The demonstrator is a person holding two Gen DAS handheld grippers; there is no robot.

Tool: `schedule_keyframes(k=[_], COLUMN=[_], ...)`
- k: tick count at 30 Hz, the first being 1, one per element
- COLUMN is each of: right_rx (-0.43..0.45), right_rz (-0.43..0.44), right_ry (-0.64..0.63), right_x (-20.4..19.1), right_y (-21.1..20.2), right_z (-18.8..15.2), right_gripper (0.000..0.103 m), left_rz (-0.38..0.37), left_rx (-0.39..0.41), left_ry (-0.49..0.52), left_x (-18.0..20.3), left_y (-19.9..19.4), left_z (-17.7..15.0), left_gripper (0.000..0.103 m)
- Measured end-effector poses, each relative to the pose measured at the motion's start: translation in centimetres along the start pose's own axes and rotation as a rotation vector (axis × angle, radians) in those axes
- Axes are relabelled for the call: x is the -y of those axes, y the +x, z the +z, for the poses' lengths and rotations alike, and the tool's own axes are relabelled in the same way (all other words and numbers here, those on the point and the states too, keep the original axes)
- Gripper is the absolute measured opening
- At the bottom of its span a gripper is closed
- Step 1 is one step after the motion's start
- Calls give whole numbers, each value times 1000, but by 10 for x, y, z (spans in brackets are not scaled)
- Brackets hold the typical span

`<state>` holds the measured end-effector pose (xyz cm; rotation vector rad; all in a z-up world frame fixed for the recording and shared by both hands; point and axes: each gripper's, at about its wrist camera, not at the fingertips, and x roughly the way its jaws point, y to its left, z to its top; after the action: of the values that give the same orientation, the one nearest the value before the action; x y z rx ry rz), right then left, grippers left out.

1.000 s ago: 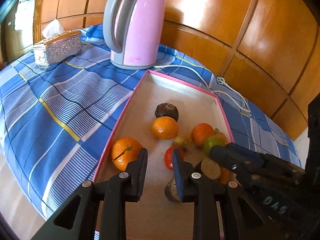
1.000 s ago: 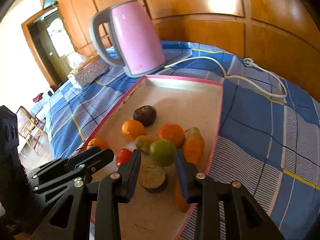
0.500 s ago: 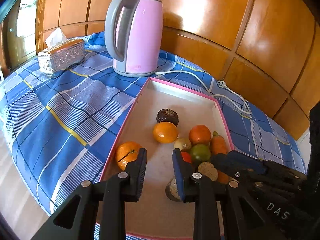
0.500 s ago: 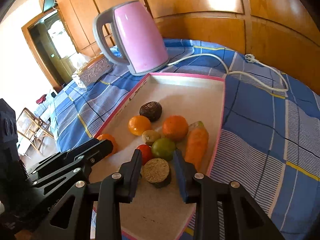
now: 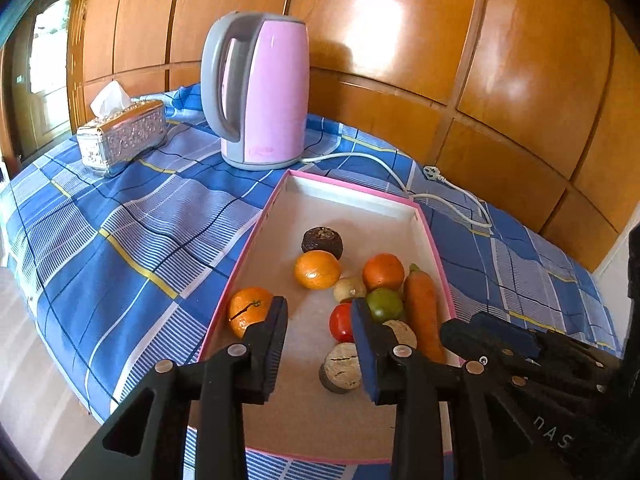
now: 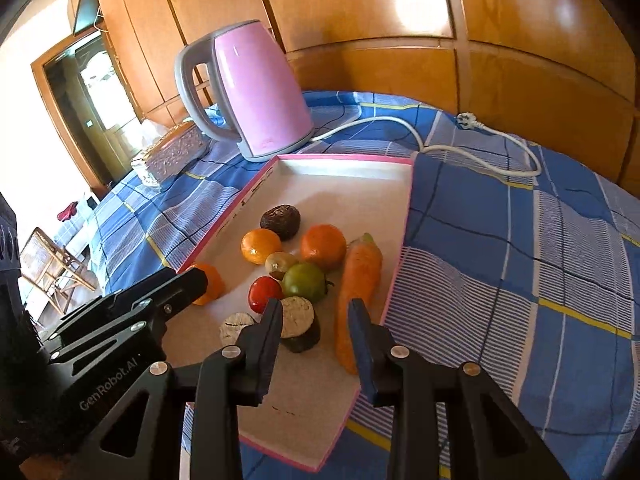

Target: Organize fruits

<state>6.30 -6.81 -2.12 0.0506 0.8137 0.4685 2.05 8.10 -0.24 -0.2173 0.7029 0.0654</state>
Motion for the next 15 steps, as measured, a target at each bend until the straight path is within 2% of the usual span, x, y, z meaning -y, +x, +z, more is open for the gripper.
schedule_keyframes(k=[11, 15], right_rx=[53, 68], right_rz=[-97, -133], right_ry=[-3, -6], right_x=[4, 6], right_y=[-20, -26], right_z=[-12, -17], right_gripper=[38, 38], left_rz=[26, 43], left_rx=[21, 37], left_ry=[7, 28], left_x=[6, 11], left_y=[-13, -18], left_z=[-10, -15], left_gripper=[46, 61])
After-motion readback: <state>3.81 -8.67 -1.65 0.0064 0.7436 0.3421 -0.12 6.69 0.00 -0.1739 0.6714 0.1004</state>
